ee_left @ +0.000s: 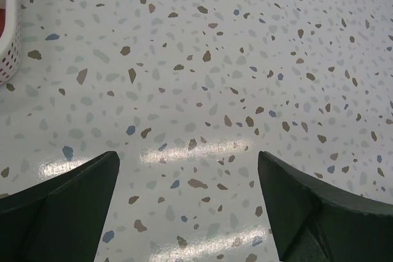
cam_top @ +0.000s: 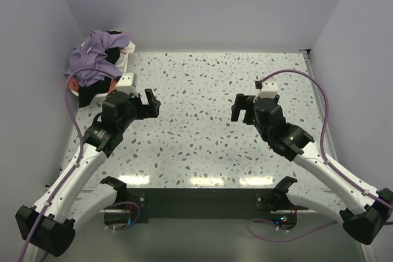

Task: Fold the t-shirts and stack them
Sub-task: Grab the tshirt from the pile

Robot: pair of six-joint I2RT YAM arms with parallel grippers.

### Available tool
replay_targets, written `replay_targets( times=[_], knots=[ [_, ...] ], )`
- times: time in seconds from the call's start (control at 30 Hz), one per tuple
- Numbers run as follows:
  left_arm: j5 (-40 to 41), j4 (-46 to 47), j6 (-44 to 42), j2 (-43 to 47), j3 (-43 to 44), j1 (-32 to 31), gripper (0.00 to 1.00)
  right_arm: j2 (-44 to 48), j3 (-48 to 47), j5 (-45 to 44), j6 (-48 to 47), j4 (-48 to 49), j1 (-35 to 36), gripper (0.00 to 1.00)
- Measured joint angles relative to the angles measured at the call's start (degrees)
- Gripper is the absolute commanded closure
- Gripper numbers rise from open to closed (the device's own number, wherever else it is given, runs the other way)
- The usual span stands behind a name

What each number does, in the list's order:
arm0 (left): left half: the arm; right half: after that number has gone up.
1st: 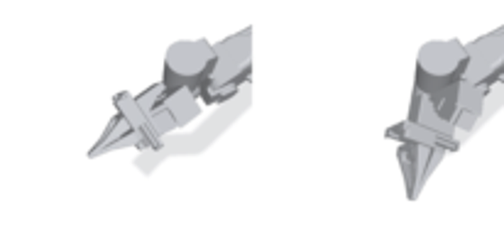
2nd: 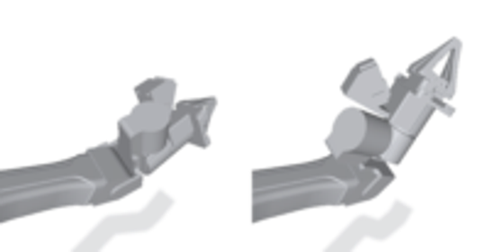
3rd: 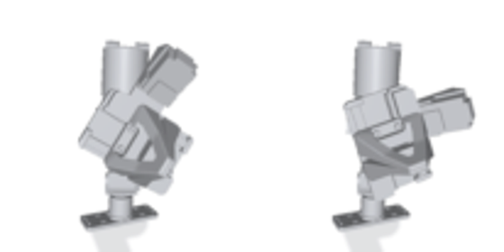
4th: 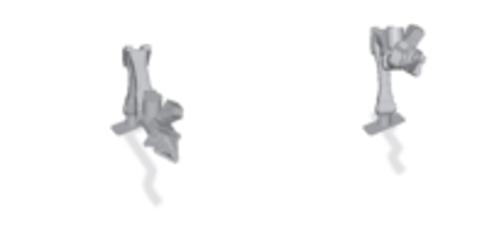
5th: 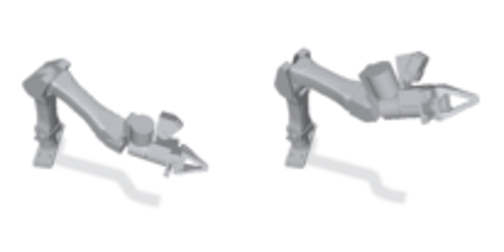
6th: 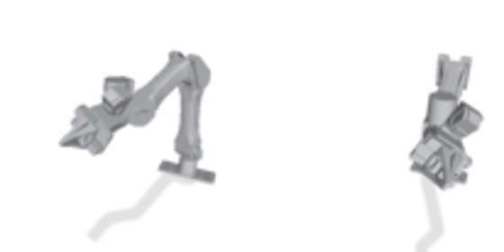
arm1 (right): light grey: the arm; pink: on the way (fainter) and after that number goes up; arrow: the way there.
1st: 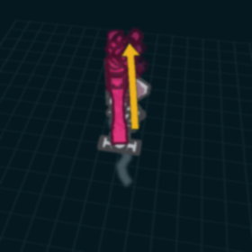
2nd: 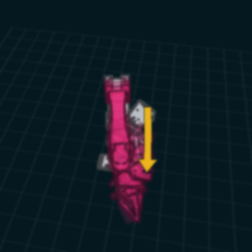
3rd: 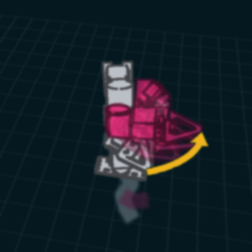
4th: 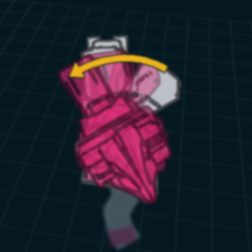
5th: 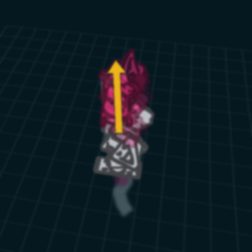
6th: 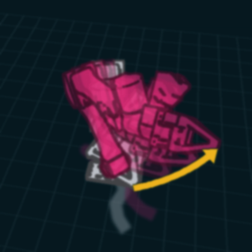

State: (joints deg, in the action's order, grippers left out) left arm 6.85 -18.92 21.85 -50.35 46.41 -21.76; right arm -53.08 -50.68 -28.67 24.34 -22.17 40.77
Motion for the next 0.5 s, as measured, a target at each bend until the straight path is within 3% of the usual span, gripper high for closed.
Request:
replay_targets(
  times=[0.5],
  knots=[
    [-0.7,1.3,1.2,-5.0,2.1,0.0,0.00,4.9,-1.1,1.7,-1.7,-4.5,0.0,0.01]
  ],
)
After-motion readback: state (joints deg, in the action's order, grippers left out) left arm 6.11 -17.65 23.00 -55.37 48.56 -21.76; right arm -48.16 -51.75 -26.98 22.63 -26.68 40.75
